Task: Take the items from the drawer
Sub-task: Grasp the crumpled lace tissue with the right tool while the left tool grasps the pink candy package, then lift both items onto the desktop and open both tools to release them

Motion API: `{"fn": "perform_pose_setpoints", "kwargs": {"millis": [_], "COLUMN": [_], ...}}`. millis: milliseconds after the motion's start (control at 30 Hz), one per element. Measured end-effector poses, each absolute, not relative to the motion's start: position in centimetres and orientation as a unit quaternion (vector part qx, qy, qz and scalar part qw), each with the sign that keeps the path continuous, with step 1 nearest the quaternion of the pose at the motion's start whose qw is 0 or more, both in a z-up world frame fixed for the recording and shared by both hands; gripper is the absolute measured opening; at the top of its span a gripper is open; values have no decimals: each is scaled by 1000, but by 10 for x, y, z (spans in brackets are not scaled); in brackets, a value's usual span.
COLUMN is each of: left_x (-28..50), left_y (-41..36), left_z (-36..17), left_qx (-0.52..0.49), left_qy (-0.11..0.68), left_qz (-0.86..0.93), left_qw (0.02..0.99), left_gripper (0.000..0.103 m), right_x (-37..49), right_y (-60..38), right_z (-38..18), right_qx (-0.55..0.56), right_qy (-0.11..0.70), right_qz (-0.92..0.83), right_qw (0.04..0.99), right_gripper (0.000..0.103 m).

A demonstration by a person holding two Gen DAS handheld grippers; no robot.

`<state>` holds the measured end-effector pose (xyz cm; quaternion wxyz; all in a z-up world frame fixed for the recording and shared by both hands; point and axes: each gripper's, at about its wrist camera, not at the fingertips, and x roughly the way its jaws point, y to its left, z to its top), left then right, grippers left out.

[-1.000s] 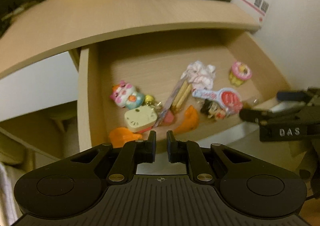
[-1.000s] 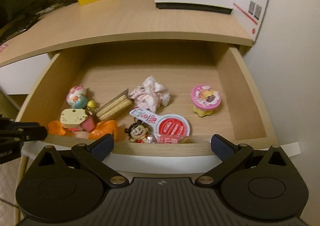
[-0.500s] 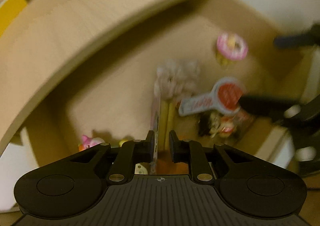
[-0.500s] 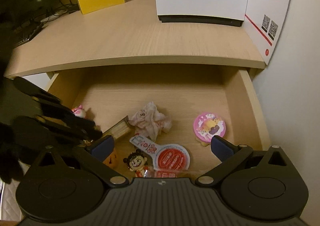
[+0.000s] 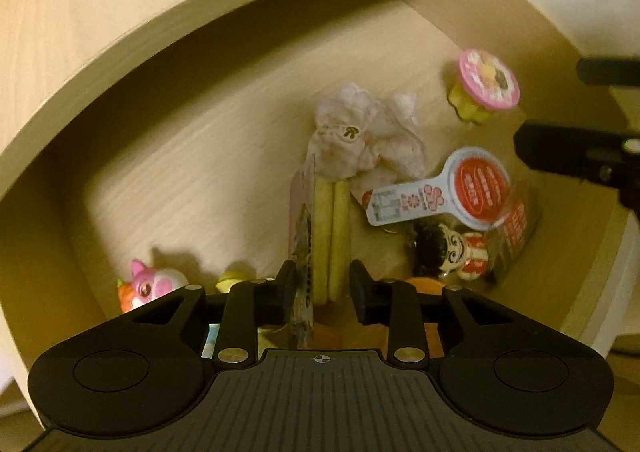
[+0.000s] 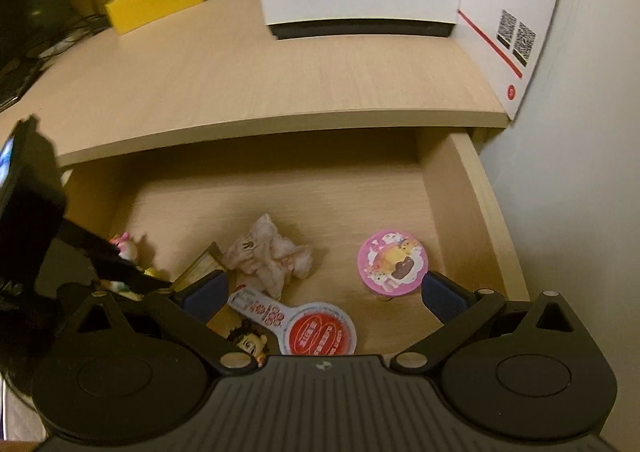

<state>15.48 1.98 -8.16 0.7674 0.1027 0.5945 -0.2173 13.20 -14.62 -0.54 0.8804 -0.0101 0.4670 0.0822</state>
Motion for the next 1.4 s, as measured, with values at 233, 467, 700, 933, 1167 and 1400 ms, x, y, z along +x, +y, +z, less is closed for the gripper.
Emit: {"fn": "perform_pose_setpoints", "kwargs": {"millis": [233,467,700,933,1167,1400], "left_x": [152,145,137,125,116,109], "left_y": [49,60,80,93,97,87], "left_z": [-57,-41,-23,-18,-19,-8], "left_qx": [21,-26,-63,-92,-105,-94], "left_qy": [584,566,540,533,535,528], "left_qz": [-210,-203,-185,-171,-143,-139], "left_qw": [784,798,819,824,826,833], "left_gripper": [27,27,26,26,26,27], "right_x": [143,150,158,191,219,197], "right_y": [-130,-112,-110,-75,-54,-74], "right_z": [-11,-16,-22,-51,-78,-51], "right_qx": [-19,-42,-128,-177,-178,-149], "right_qy": [483,490,473,515,563,544], "right_qz": [76,88,187,237,244,248], "right_qw": [872,866,851,804,770,788], "right_gripper": [102,100,100,98,39,25]}}
